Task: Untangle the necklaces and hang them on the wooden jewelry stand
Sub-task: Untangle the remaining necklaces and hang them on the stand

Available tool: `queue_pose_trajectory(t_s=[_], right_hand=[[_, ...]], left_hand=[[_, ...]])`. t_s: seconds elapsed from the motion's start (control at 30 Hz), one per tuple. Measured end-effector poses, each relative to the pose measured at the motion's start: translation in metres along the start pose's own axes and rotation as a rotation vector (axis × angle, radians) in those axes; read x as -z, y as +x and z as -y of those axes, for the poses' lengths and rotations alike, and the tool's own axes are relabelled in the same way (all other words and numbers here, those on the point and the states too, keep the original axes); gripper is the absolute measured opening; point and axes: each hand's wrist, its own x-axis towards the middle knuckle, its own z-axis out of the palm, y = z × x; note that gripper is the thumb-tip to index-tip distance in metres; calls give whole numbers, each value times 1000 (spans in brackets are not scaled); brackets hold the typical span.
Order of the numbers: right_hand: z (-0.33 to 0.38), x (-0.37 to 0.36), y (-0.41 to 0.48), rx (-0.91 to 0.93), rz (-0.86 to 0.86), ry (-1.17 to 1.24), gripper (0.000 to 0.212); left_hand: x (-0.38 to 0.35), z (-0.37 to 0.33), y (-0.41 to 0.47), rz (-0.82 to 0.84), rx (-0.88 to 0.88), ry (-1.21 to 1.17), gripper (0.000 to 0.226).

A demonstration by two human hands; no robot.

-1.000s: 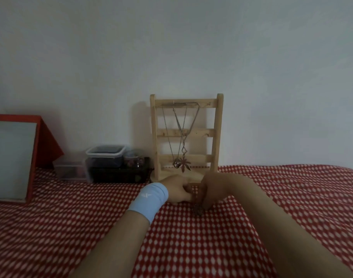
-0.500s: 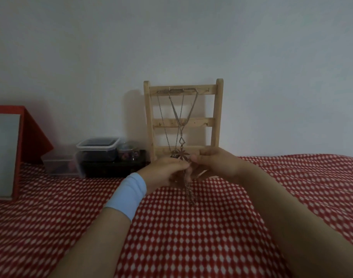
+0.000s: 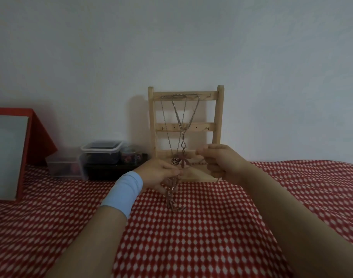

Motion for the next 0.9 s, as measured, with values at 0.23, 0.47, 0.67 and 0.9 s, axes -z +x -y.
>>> queue_pose_trajectory(t_s=[0.23, 0.47, 0.67, 0.9], right_hand=[[-8, -4, 3, -97, 121, -1034, 18], [2, -3, -4, -233, 71, -1388, 37], [-1, -24, -1, -22, 59, -1409, 22], [-23, -49, 4, 17, 280, -1226, 35]], left_hand=[[16, 5, -2, -47, 47, 320, 19], [22, 11, -3, -75, 146, 687, 21], [10, -10, -8, -4, 89, 941, 25], [-27, -7, -2, 95, 63, 912, 45]])
